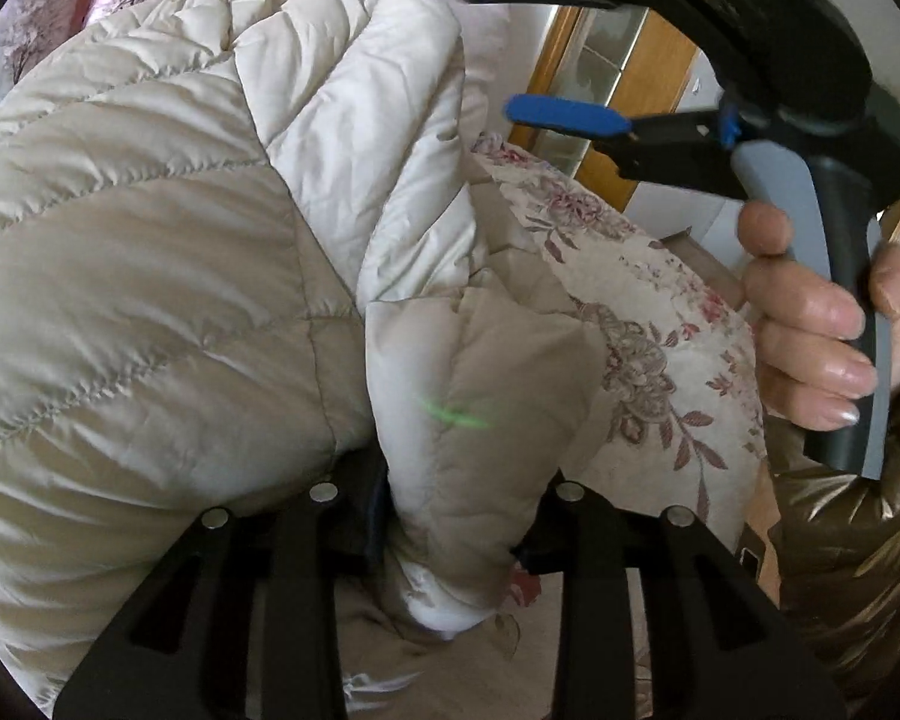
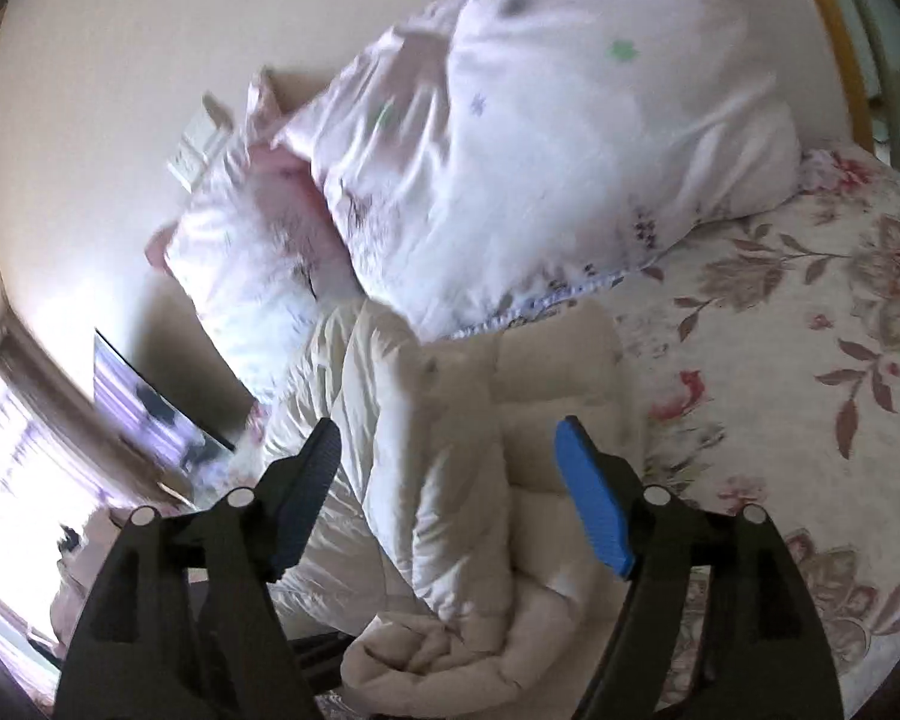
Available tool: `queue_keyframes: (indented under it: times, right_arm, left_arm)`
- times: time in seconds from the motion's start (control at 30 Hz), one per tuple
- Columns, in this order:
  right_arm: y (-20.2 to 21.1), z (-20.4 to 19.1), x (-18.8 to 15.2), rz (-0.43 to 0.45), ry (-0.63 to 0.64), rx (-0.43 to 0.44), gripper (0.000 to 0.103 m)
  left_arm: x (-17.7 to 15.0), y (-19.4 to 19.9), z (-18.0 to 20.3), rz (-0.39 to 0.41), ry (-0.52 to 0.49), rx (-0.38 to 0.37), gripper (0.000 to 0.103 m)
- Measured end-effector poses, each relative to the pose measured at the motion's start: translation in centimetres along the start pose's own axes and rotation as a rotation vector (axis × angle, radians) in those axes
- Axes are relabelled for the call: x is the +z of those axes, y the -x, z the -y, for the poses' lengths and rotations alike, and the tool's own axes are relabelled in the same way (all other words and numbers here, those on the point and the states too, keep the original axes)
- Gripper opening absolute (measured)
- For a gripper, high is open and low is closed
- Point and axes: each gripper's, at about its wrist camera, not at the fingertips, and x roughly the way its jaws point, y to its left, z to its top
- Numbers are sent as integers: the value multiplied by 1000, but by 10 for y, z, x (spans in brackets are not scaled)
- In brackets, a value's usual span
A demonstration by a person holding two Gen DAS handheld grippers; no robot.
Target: Fold large clothes
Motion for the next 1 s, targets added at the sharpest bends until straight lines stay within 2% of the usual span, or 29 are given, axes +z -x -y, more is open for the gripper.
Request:
queue_keyframes:
  times: [0.23,0.33,0.37,0.47,0.5,0.6,0.73,0.83,1.0]
  right_arm:
    - [-31,-11,8,-49,16,-15,71]
    - [-33,-13,11,-50,19,-20,61]
    - [-34,-13,11,-52,22,-25,55]
    - [-39,-15,10,-60,45,-50,21]
    - [-38,-14,10,-49,49,-66,18]
    - [-37,-10,10,-21,55,-107,14]
    - [-43,-1,9,-15,52,-140,14]
    - [-49,8,7,-19,37,-156,14]
    - [-59,25,5,-35,2,-160,14]
  left_arm:
    - [1,-8,12,-7,-27,17,33]
    - [0,-14,20,-8,-42,26,33]
    - [0,-14,20,-7,-44,27,33]
    - [-1,-14,28,-5,-51,33,33]
    - [-1,-14,29,-5,-54,33,33]
    - [-2,-13,34,4,-68,38,35]
    - [-5,-6,45,30,-92,17,47]
    - [-5,14,51,56,-91,-43,55]
    - [4,64,40,132,-40,-142,57]
